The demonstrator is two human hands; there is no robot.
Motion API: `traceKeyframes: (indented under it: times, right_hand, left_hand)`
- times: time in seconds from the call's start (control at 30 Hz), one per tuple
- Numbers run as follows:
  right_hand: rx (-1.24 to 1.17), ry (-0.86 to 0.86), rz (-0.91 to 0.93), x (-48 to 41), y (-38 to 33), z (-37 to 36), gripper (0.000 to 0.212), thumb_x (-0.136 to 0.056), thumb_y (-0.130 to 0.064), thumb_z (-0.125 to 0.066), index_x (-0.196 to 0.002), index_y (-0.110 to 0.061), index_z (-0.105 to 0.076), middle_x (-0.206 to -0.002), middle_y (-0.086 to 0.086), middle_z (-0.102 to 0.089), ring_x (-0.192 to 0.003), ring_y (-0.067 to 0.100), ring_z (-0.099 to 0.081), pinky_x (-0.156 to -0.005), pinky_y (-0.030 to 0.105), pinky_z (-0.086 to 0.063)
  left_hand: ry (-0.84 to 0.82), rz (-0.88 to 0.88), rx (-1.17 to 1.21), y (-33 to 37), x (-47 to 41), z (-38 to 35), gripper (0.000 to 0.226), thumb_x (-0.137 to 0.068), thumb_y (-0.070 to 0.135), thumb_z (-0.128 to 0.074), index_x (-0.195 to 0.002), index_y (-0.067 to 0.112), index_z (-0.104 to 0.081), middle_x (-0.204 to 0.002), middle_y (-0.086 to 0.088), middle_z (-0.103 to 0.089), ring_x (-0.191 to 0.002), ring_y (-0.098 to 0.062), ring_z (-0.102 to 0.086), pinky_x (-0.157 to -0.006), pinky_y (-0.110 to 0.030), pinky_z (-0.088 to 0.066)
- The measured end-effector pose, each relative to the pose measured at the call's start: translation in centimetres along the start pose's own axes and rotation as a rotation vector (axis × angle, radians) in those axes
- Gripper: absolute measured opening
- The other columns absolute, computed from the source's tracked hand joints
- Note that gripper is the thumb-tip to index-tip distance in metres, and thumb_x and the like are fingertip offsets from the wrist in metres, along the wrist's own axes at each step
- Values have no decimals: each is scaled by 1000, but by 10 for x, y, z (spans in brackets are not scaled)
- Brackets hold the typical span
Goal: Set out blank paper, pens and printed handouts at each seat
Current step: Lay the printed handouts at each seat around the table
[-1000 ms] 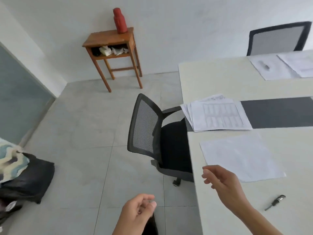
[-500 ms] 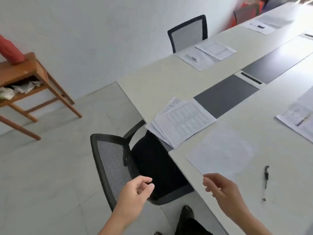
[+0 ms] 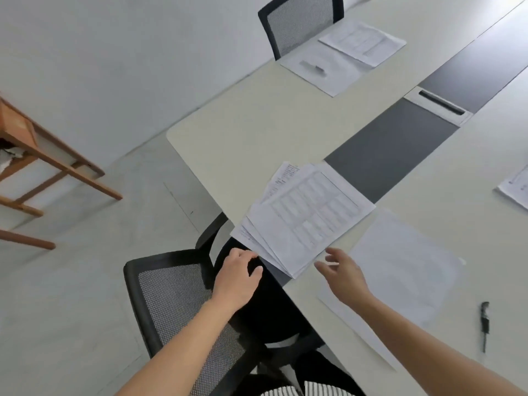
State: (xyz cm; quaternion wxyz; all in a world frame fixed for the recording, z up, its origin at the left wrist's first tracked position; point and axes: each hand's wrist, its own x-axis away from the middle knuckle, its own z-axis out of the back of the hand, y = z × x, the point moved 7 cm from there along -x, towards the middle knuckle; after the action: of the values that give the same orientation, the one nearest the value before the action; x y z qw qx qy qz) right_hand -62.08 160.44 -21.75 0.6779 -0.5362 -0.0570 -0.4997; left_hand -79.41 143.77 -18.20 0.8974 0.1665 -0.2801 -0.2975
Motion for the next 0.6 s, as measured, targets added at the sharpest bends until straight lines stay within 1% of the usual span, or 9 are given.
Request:
traceKeyframes:
  times: [0.07, 0.13, 0.2, 0.27, 0.33, 0.4, 0.47, 0.53, 0.6]
  right_hand:
    - [-234, 1, -170, -21, 8, -2, 65, -91, -36, -64, -146, -14, -36, -136, 5, -52, -112, 22, -57, -98, 42, -49]
    - [-503, -10, -359, -35, 14, -6, 70, -89, -31, -68, -145, -6, -35, -132, 12, -52, -110, 28, -58, -97, 45, -52]
    - [-716, -45, -484, -43, 12, -8, 58, -88, -27, -70, -133, -2, -44, -119, 18, -56, -108, 32, -60, -94, 43, -54]
    - [-826, -83, -541, -51, 6, -9, 48, -87, -26, -70, -123, -6, -45, -114, 23, -59, -105, 36, -62, -94, 45, -53]
    - [-830, -72, -566, -63, 4, -8, 47, -86, -28, -71, -120, -6, -46, -111, 24, -63, -100, 36, -64, -89, 43, -55]
    - [-767, -16, -563, -78, 2, -3, 48, -85, -29, -71, -120, -1, -52, -105, 15, -66, -93, 28, -66, -81, 39, -55]
    - [-703, 46, -553, -91, -2, 3, 42, -84, -29, -72, -116, -6, -59, -97, 9, -68, -85, 25, -64, -78, 37, -55]
    - [-656, 72, -530, -102, -12, 6, 39, -82, -28, -74, -112, -9, -58, -98, 9, -69, -86, 26, -67, -80, 38, -58]
    - [-569, 78, -487, -109, -22, 6, 38, -83, -25, -73, -112, -9, -55, -100, 10, -68, -87, 26, -66, -75, 38, -58]
  left_hand:
    - [-41, -17, -78, 6, -30, -17, 48, -95, 35, -49, -141, 22, -42, -147, -3, -33, -132, -19, -36, -98, -31, -42]
    - [-118, -38, -168, 9, -54, -36, 56, -96, 36, -47, -148, 25, -31, -158, -9, -15, -144, -26, -18, -110, -38, -33]
    - [-223, -56, -304, 6, -67, -56, 63, -96, 41, -45, -152, 28, -18, -161, -12, 1, -148, -33, -2, -115, -42, -26]
    - [-294, -75, -436, -1, -70, -69, 69, -96, 46, -42, -153, 30, -7, -161, -14, 10, -147, -37, 7, -117, -44, -25]
    - [-316, -101, -518, -10, -63, -75, 72, -96, 48, -39, -152, 32, 3, -159, -15, 18, -147, -37, 14, -119, -44, -20]
    - [-334, -135, -553, -19, -52, -76, 71, -98, 47, -37, -152, 32, 7, -159, -13, 23, -146, -34, 18, -120, -43, -14]
    - [-353, -165, -567, -25, -44, -76, 69, -98, 46, -35, -152, 33, 6, -159, -11, 24, -147, -31, 18, -121, -41, -9]
    - [-369, -177, -556, -27, -43, -74, 66, -98, 45, -36, -152, 35, 2, -159, -9, 22, -147, -29, 17, -121, -41, -5]
    - [-381, -181, -523, -26, -46, -70, 63, -98, 44, -37, -152, 36, -4, -161, -7, 18, -148, -27, 13, -122, -41, -5]
